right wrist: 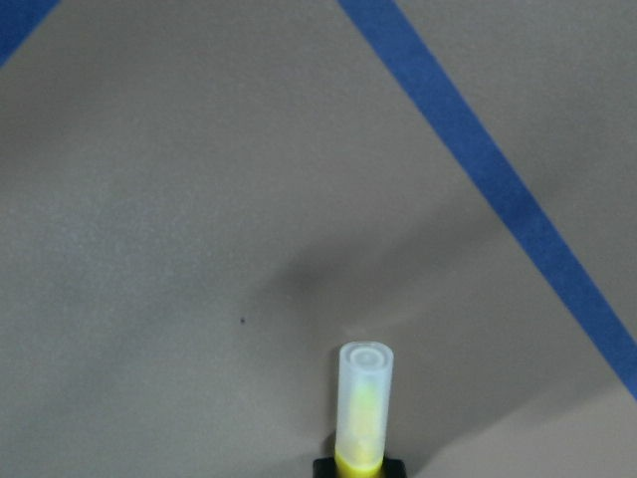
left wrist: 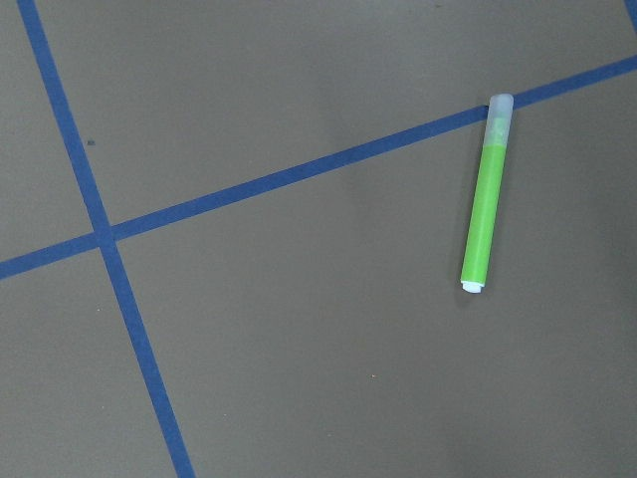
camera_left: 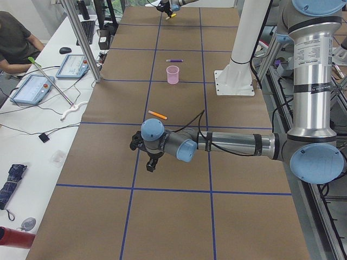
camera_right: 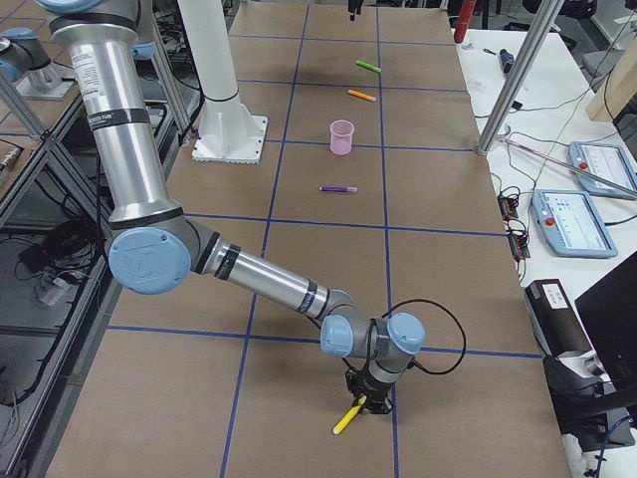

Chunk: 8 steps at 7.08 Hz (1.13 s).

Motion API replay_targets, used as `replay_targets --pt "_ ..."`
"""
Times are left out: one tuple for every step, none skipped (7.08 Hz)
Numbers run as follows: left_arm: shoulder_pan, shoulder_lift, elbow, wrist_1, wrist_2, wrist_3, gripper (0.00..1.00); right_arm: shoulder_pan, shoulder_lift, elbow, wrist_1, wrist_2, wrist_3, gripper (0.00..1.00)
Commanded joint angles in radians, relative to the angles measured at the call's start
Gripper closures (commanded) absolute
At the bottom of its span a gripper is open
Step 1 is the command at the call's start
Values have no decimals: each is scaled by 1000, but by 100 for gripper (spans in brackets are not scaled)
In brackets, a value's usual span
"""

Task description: Collect pens into pen holder

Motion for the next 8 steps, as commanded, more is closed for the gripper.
replay_targets --pt "0 -5 -6 0 0 -6 0 12 36 51 -15 45 26 100" --pt "0 -6 -15 0 -5 -6 0 34 27 125 -32 106 116 100" --pt "1 -15 -15 -5 -8 -4 0 40 18 203 -29 151 232 100" --pt "2 -21 -13 -57 -9 -6 0 39 -5 330 -23 164 409 100" --pt "2 -21 -15 -86 -11 -28 0 35 -43 491 -21 167 560 100" --pt "23 -25 -13 -168 -32 -77 0 28 -48 612 -21 200 691 100" --pt "97 -43 -9 -251 -25 -182 0 -15 -48 704 -18 260 873 100" --pt "159 -125 -6 -273 -17 -375 3 -102 -35 833 -18 241 1116 100"
